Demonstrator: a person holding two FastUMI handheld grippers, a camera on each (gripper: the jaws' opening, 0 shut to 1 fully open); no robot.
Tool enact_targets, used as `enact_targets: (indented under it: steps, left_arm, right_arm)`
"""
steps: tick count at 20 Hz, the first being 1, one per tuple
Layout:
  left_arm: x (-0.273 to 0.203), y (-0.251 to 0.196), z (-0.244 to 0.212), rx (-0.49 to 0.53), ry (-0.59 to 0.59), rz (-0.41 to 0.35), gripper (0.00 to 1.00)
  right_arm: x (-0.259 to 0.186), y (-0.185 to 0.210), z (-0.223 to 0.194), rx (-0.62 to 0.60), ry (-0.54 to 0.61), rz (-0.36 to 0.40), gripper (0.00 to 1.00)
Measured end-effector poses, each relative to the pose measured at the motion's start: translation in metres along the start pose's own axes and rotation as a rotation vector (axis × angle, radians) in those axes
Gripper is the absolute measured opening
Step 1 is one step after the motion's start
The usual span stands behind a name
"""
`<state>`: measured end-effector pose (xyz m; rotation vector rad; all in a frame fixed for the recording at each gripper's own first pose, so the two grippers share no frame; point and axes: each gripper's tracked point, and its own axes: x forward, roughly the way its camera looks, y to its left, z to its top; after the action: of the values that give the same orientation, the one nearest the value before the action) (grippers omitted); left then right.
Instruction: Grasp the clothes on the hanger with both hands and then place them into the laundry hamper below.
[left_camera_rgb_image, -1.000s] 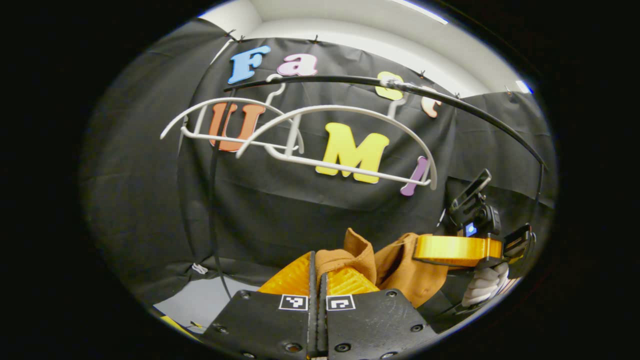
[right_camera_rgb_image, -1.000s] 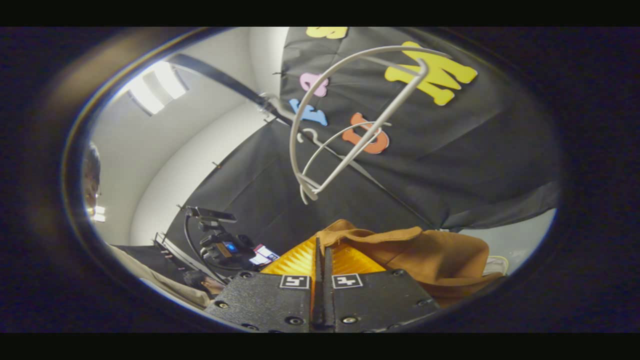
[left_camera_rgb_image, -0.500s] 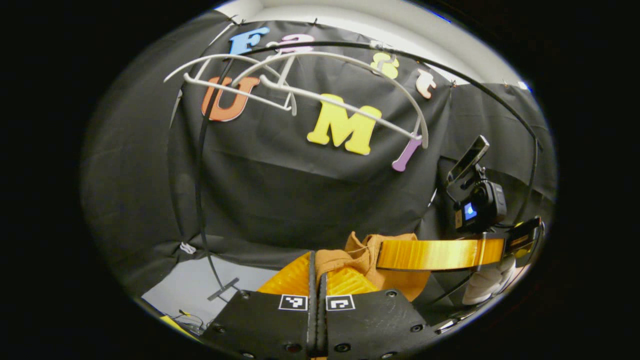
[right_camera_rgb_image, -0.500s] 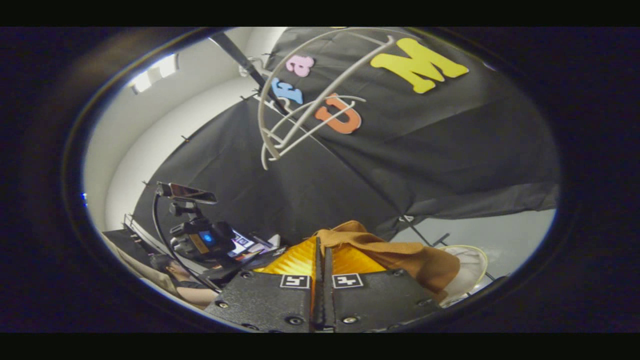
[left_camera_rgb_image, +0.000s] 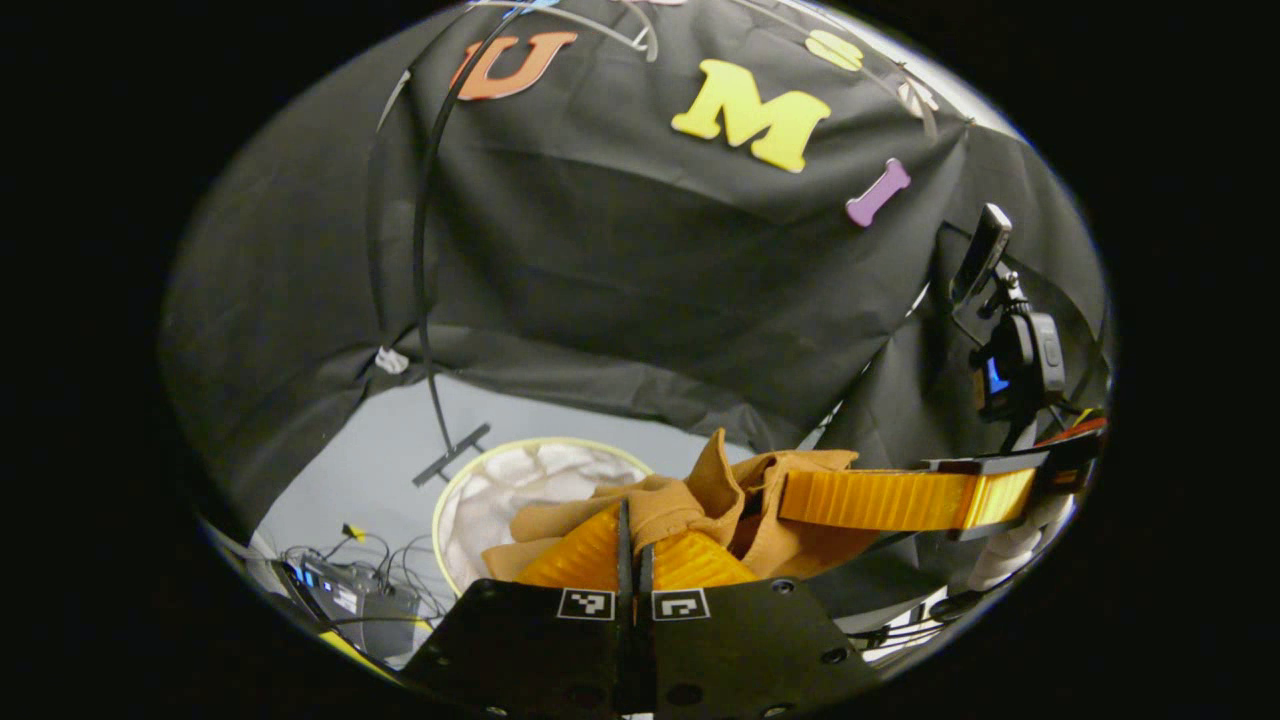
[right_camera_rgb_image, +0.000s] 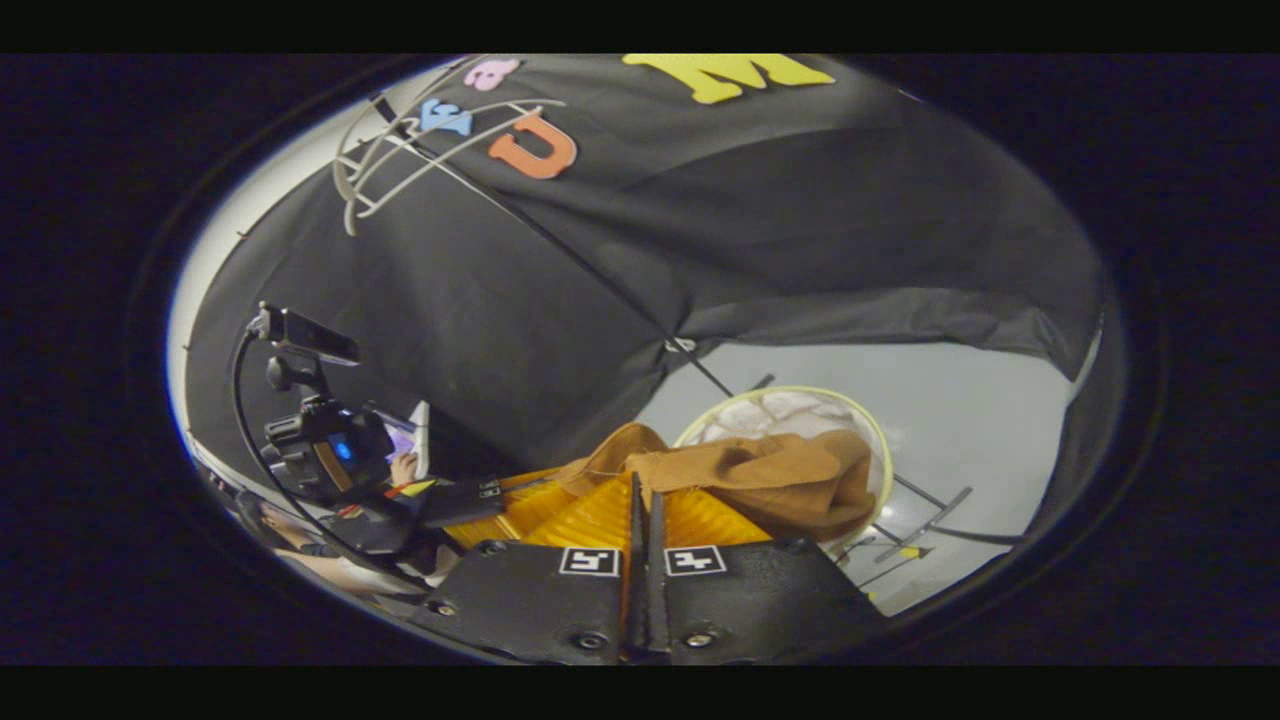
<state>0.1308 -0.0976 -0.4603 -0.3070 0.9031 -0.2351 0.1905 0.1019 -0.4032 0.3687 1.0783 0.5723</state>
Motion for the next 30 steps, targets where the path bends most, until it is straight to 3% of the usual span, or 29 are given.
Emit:
enact_targets:
  steps: [5,6,7,10,11,12,13,14,15,16,17,19,21,22,24,25,29,30]
  left_arm:
    - [0.019,-0.01,-0.029,-0.046,0.117,0.068,0.0]
    - [0.023,-0.014,-0.035,-0.046,0.138,0.078,0.05]
    - [0.024,-0.019,-0.034,-0.041,0.143,0.086,0.0]
    - [0.025,-0.022,-0.033,-0.022,0.147,0.098,0.0]
    - [0.023,-0.021,-0.034,-0.016,0.149,0.106,0.06]
    - [0.022,-0.014,-0.034,-0.003,0.145,0.127,0.0]
    - [0.02,-0.008,-0.032,0.009,0.144,0.149,0.0]
    - [0.016,-0.003,-0.031,0.011,0.142,0.164,0.06]
    - [0.012,-0.002,-0.029,0.002,0.14,0.159,0.0]
    - [0.011,0.001,-0.03,-0.007,0.14,0.15,0.04]
    - [0.006,0.003,-0.028,-0.017,0.128,0.142,0.0]
    - [0.004,0.016,-0.024,-0.01,0.108,0.173,0.5]
    - [-0.001,0.026,-0.025,-0.006,0.115,0.197,1.0]
    - [-0.007,0.032,-0.03,-0.009,0.116,0.205,0.95]
    - [-0.012,0.041,-0.034,-0.026,0.107,0.211,0.95]
    - [-0.016,0.043,-0.034,-0.035,0.099,0.212,1.0]
    - [-0.04,0.036,-0.018,-0.028,0.053,0.203,1.0]
    - [-0.046,0.035,-0.012,-0.016,0.038,0.2,0.95]
  right_arm:
    - [0.023,-0.024,-0.044,-0.015,0.13,-0.116,0.03]
    - [0.024,-0.023,-0.046,-0.01,0.146,-0.118,0.03]
    - [0.022,-0.023,-0.047,-0.008,0.16,-0.121,0.03]
    - [0.02,-0.024,-0.034,-0.04,0.155,-0.126,0.04]
    - [0.023,-0.022,-0.035,-0.049,0.146,-0.13,0.04]
    - [0.023,-0.023,-0.035,-0.059,0.143,-0.138,0.04]
    - [0.022,-0.027,-0.036,-0.07,0.131,-0.151,0.03]
    - [0.022,-0.032,-0.033,-0.083,0.12,-0.176,0.04]
    - [0.022,-0.036,-0.034,-0.098,0.114,-0.195,0.04]
    - [0.02,-0.038,-0.031,-0.108,0.11,-0.206,0.06]
    - [0.016,-0.041,-0.029,-0.114,0.107,-0.222,0.07]
    - [0.012,-0.042,-0.024,-0.109,0.087,-0.224,0.2]
    - [0.011,-0.043,-0.015,-0.107,0.044,-0.232,0.48]
    - [0.008,-0.044,-0.009,-0.116,0.028,-0.246,0.63]
    - [0.001,-0.044,-0.002,-0.139,-0.003,-0.264,0.72]
    - [-0.002,-0.045,-0.004,-0.145,-0.005,-0.269,0.72]
    - [-0.016,-0.029,-0.001,-0.122,-0.042,-0.265,0.74]
    - [-0.021,-0.024,0.004,-0.118,-0.066,-0.261,0.75]
